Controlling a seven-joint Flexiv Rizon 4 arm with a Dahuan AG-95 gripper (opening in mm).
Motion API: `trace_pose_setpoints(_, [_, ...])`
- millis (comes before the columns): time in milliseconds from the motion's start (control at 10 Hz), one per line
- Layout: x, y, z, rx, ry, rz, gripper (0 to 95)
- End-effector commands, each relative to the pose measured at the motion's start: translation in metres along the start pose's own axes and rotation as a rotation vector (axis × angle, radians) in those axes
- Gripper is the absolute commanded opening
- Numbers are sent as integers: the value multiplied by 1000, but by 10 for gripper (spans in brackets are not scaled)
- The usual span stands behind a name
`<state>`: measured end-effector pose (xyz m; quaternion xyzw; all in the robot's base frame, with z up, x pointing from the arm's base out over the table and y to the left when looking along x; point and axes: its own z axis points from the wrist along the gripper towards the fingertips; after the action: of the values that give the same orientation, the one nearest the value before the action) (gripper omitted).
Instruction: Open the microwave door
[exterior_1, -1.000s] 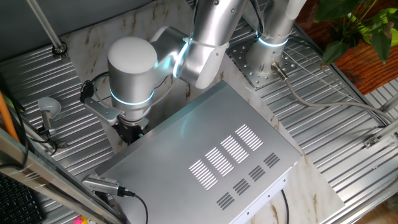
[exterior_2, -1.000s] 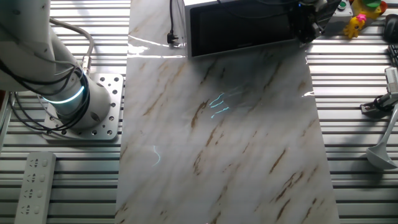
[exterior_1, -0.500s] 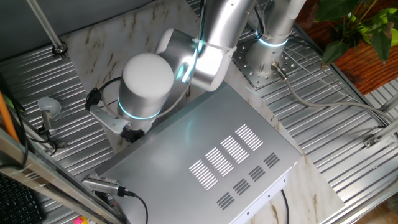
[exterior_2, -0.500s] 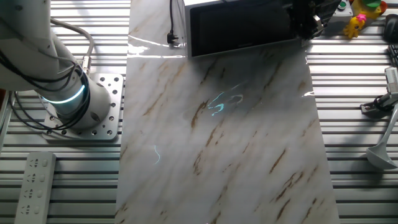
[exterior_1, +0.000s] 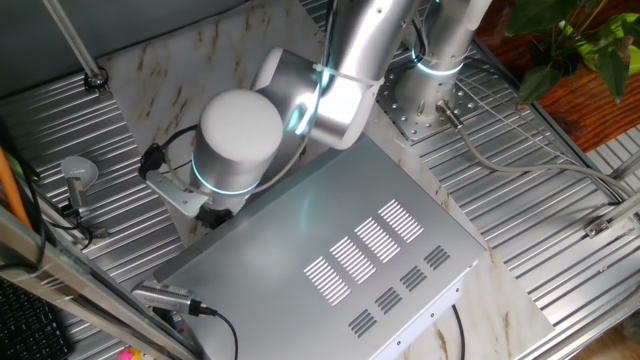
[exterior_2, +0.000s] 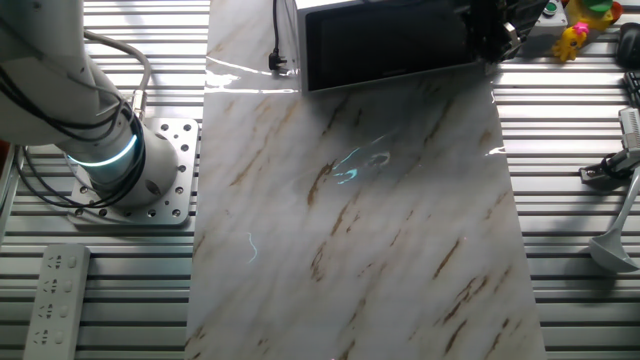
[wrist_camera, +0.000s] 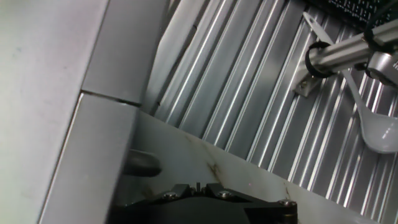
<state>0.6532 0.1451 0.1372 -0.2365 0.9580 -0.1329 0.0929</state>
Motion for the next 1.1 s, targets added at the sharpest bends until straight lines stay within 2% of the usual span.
trace_pose_setpoints(100, [-5, 14, -2, -6, 9, -12, 0])
trace_pose_setpoints(400, [-7, 14, 0, 12, 5, -25, 0])
trace_pose_setpoints(700, [-7, 14, 1, -18, -8, -28, 0])
trace_pose_setpoints(1100, [-7, 14, 1, -15, -4, -22, 0])
